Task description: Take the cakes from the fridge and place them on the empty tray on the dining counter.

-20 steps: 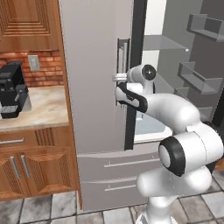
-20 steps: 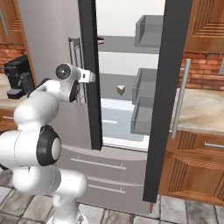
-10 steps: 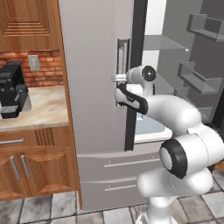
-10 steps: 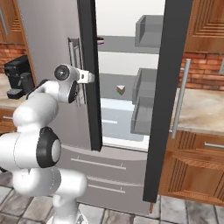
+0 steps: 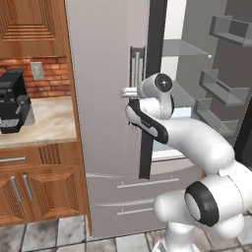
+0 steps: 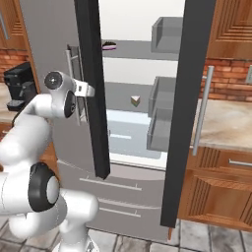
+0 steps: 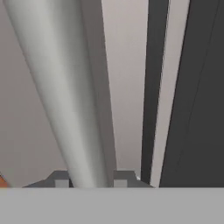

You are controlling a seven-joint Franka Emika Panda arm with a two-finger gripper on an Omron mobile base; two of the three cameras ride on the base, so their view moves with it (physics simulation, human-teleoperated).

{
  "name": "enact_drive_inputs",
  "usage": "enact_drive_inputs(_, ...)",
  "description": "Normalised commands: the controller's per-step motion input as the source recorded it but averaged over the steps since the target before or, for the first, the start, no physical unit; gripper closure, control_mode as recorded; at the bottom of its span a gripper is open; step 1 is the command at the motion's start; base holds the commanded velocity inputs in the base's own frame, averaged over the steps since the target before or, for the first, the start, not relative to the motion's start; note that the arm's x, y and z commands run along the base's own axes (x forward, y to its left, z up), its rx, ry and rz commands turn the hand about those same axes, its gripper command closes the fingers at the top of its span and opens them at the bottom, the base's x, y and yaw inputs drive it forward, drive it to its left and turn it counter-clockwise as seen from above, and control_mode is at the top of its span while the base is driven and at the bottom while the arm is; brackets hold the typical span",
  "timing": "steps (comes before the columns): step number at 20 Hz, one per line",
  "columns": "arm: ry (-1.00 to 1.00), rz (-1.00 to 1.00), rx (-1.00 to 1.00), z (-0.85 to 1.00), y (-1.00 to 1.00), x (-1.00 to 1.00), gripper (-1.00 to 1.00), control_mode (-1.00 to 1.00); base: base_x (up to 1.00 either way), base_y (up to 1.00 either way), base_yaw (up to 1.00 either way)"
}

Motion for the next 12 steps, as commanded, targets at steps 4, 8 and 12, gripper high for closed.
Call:
enact_drive_inputs(4, 0.04, 0.0, 0.0, 0.0, 1.0, -0.62, 1.0, -1.0, 0.0, 0.0, 0.0)
enact_drive_inputs(8, 0.01, 0.0, 0.0, 0.0, 1.0, -0.54, 1.0, -1.0, 0.0, 0.0, 0.0)
enact_drive_inputs(12, 0.0, 0.0, 0.0, 0.0, 1.0, -0.49, 1.0, -1.0, 0.0, 0.0, 0.0)
